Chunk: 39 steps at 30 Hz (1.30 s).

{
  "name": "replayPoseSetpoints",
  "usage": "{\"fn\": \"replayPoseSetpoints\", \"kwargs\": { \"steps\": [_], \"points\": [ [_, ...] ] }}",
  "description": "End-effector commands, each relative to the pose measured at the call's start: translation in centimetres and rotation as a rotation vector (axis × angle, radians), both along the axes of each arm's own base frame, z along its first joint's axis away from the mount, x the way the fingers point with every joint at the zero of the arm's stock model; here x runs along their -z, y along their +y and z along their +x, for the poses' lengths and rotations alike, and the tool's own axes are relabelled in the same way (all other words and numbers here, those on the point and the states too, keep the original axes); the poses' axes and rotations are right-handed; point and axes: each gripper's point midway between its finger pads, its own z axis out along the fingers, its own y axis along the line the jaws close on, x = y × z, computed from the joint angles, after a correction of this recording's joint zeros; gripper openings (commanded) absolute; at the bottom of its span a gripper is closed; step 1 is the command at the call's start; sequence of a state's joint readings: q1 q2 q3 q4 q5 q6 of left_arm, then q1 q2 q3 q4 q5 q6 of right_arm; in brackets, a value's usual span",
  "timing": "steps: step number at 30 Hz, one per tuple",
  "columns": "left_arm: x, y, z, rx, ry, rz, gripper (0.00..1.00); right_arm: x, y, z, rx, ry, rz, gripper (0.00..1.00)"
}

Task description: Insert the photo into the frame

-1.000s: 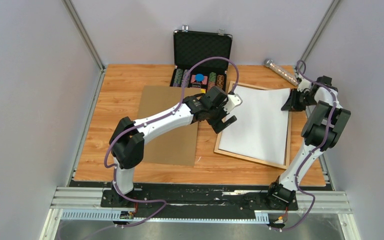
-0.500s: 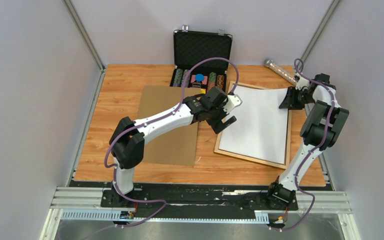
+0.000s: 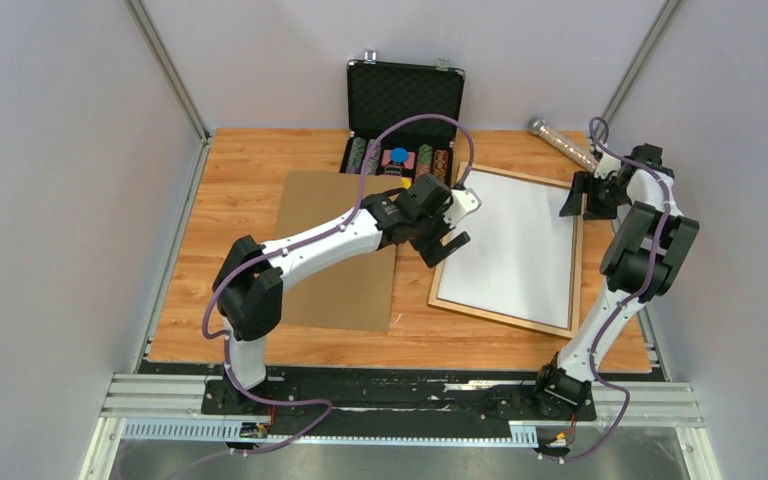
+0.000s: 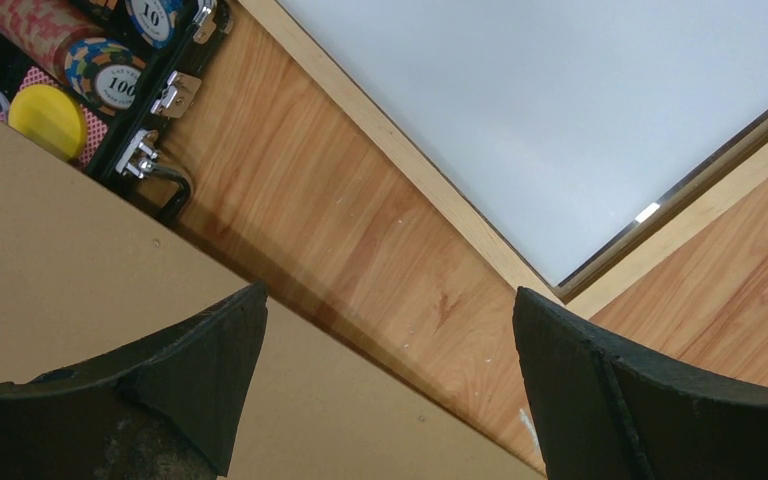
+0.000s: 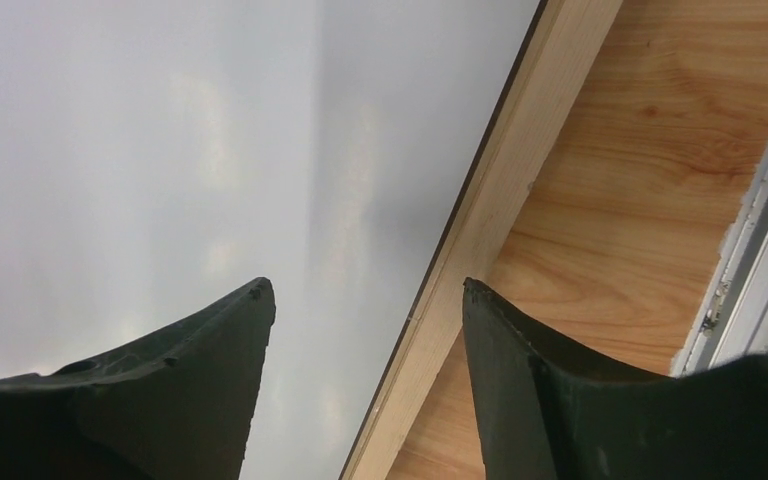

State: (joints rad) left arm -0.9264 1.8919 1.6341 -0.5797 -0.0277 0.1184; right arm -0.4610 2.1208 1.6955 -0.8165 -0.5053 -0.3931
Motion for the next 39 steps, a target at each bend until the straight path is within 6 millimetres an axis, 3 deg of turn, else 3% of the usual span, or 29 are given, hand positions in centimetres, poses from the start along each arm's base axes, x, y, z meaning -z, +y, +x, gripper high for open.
{"fn": "replayPoseSetpoints", "kwargs": {
  "steps": [1, 4, 8, 15, 20, 32, 39],
  "points": [
    [-3.2, 0.4, 0.8, -0.010, -0.074, -0.059, 1.00, -5.4, -1.3, 1.4, 0.021, -0.127, -0.095, 0.68],
    [-3.3, 0.9, 0.9, -0.020, -0.077, -0.059, 1.00, -6.3, -0.8, 1.0, 0.020, -0.149, -0.093, 0.71],
    [-3.4, 1.7, 1.0, -0.027, -0.081, -0.066, 1.00, -7.9, 0.3, 0.4, 0.015, -0.192, -0.084, 0.84],
    [-3.6, 4.5, 0.9, -0.047, -0.104, -0.040, 1.00, -11.0, 4.4, -1.0, -0.034, -0.270, -0.060, 0.91],
    [-4.4, 7.8, 0.8, -0.083, -0.130, -0.018, 1.00, -13.0, 9.2, -2.0, -0.101, -0.319, -0.038, 0.93],
    [-6.9, 17.8, 0.8, -0.238, -0.223, 0.013, 1.00, -18.2, 23.2, -4.0, -0.346, -0.466, -0.065, 0.93],
    [-9.7, 23.3, -0.4, -0.344, -0.321, 0.032, 1.00, -20.5, 28.6, -4.7, -0.460, -0.536, -0.093, 0.93]
  ]
}}
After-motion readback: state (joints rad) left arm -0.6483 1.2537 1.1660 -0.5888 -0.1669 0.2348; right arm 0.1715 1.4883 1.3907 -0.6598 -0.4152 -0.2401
